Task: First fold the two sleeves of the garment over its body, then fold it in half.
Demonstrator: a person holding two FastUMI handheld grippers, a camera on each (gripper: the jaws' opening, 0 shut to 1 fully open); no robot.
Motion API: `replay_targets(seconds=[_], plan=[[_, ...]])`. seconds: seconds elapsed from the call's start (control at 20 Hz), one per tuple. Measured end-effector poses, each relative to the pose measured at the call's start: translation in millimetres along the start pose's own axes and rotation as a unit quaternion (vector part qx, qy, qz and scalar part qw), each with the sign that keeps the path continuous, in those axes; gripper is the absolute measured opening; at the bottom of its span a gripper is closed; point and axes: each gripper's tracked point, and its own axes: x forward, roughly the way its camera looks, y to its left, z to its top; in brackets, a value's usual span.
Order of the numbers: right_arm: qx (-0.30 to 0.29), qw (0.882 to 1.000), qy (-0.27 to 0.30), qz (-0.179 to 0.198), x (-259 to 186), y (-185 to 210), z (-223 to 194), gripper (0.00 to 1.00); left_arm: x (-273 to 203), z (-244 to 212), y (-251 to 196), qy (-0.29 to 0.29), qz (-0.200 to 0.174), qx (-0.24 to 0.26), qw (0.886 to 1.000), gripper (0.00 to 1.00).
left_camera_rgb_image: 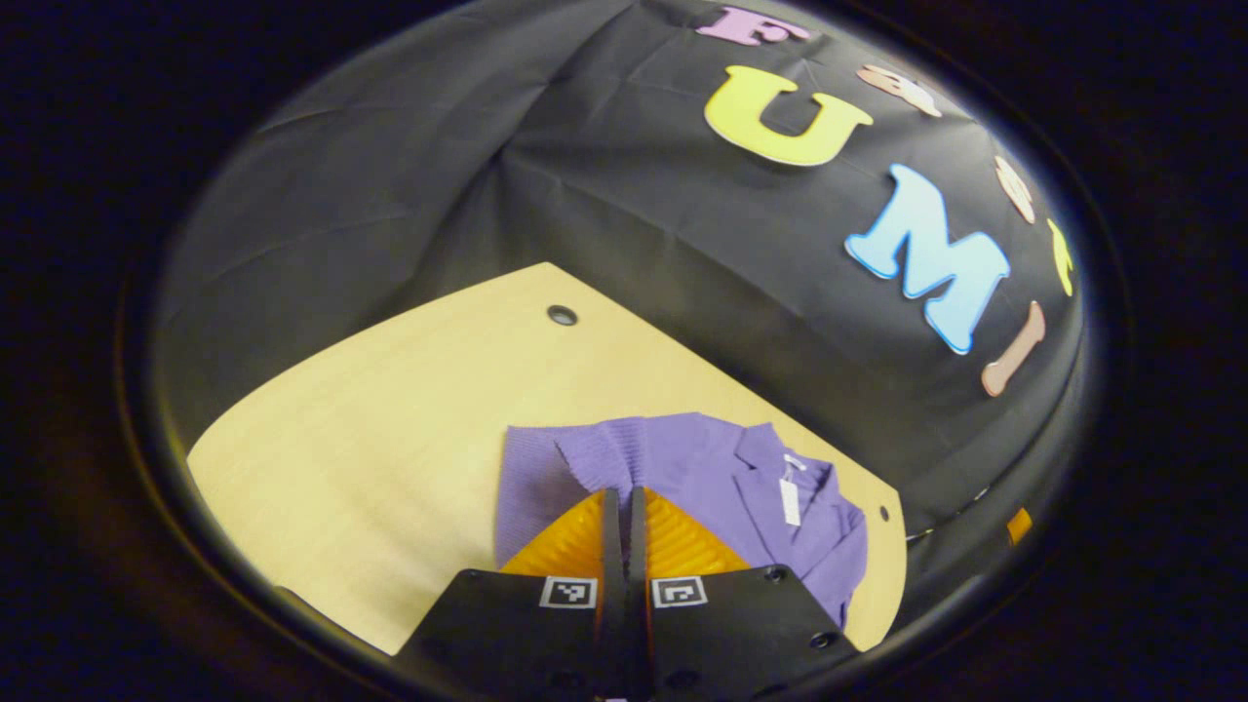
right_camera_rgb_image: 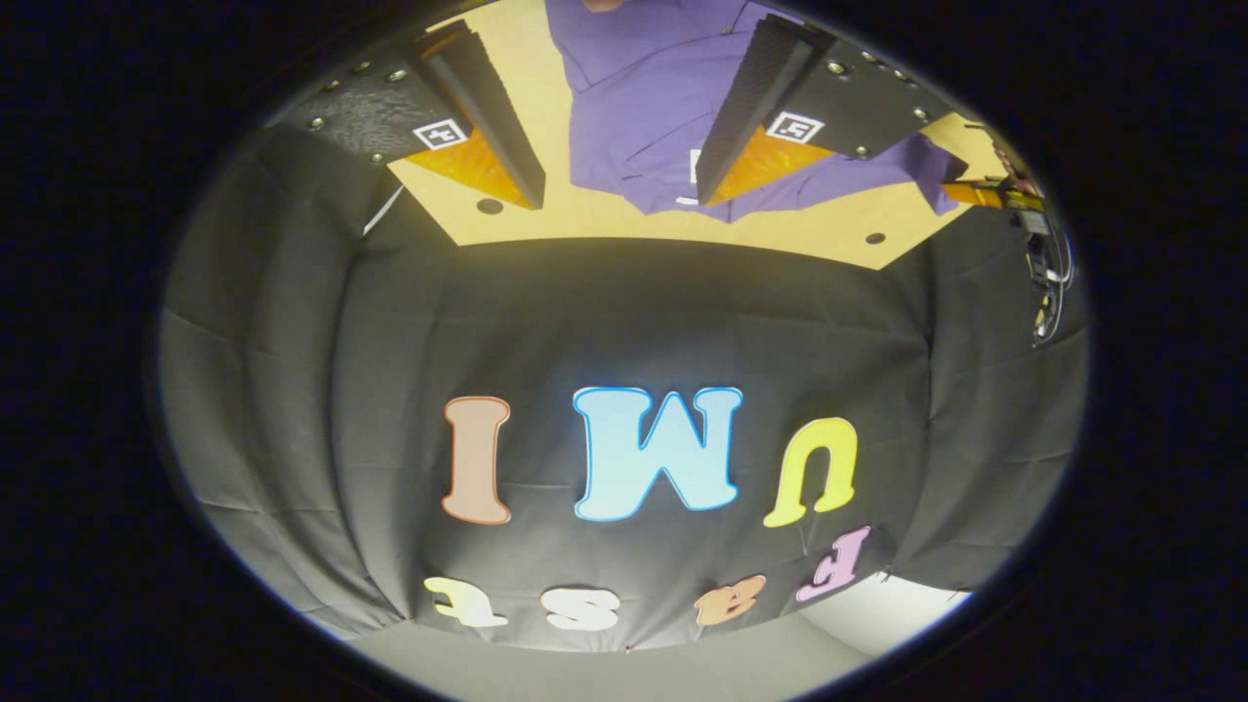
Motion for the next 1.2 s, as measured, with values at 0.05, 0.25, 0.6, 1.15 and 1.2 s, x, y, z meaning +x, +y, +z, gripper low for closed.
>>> replay_targets(seconds=[0.05,0.25,0.6,1.15,1.2], plan=[[0.000,1.000,-0.001,-0.004,-2,-3,0,0.95,-2,-3,-17,0.005,-0.016,0.009,1.000,0.06],[0.005,1.000,0.002,-0.019,-9,-17,-5,0.91,-5,-18,-85,0.022,-0.076,0.036,0.996,0.07],[0.020,0.999,0.011,-0.032,-18,-32,-17,0.95,-21,-62,-180,0.063,-0.166,0.083,0.981,0.06],[0.037,0.998,0.031,-0.034,-29,-55,-40,0.91,-42,-182,-257,0.146,-0.242,0.159,0.946,0.06],[0.036,0.998,0.033,-0.035,-28,-56,-43,0.91,-41,-192,-255,0.154,-0.241,0.167,0.944,0.06]])
